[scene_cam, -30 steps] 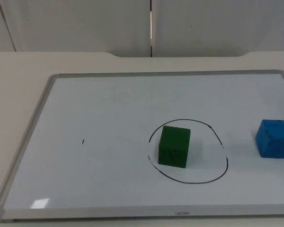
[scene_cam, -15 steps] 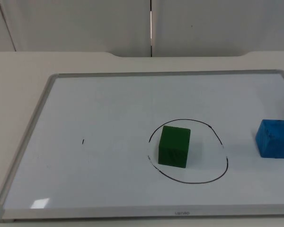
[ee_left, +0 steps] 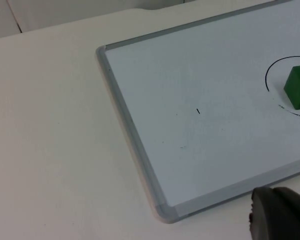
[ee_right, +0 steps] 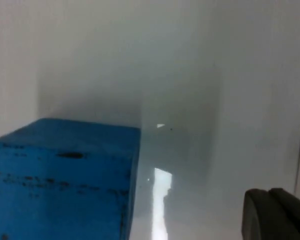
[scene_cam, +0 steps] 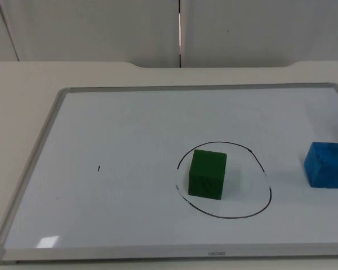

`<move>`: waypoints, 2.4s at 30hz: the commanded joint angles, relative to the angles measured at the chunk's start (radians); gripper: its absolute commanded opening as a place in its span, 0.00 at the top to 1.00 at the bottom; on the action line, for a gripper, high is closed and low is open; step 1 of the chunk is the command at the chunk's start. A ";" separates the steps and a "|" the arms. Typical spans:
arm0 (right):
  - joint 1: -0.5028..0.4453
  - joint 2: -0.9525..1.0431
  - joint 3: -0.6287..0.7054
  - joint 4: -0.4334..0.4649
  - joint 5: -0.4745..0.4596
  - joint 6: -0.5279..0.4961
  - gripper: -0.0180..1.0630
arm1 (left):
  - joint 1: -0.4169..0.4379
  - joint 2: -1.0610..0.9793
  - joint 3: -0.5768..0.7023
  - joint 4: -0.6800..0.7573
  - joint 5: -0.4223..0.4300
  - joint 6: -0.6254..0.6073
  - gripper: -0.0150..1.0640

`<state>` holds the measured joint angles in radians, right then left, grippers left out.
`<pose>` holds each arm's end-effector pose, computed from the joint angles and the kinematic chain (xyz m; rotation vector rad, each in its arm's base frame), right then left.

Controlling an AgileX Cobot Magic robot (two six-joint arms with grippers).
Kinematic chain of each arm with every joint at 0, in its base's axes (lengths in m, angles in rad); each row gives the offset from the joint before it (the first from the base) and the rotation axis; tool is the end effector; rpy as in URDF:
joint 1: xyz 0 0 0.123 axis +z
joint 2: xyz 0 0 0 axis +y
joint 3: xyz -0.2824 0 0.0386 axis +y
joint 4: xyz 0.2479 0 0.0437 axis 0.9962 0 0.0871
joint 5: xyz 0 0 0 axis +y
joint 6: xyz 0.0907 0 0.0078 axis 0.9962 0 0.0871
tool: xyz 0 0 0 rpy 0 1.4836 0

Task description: Push the two cubes into the marked area.

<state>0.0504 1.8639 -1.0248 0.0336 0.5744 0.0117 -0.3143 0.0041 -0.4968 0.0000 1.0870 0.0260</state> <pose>0.3381 0.0187 0.1386 -0.0184 2.8976 0.0425 -0.0047 0.0015 0.2742 0.3527 2.0526 -0.1760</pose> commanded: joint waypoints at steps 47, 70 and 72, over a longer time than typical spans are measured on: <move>0.136 0.074 -0.004 0.164 -0.077 0.006 0.99 | 0.002 -0.004 0.004 0.006 -0.010 -0.007 0.99; 0.183 0.074 -0.004 0.207 -0.058 0.026 0.99 | 0.002 -0.004 0.004 0.006 -0.010 -0.007 0.99; 0.183 0.074 -0.002 0.224 -0.058 0.026 0.99 | 0.002 -0.004 0.004 0.006 -0.010 -0.007 0.99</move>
<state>0.2268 1.9363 -1.0248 0.2423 0.5183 0.0345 -0.3143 0.0041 -0.4968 0.0000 1.0870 0.0260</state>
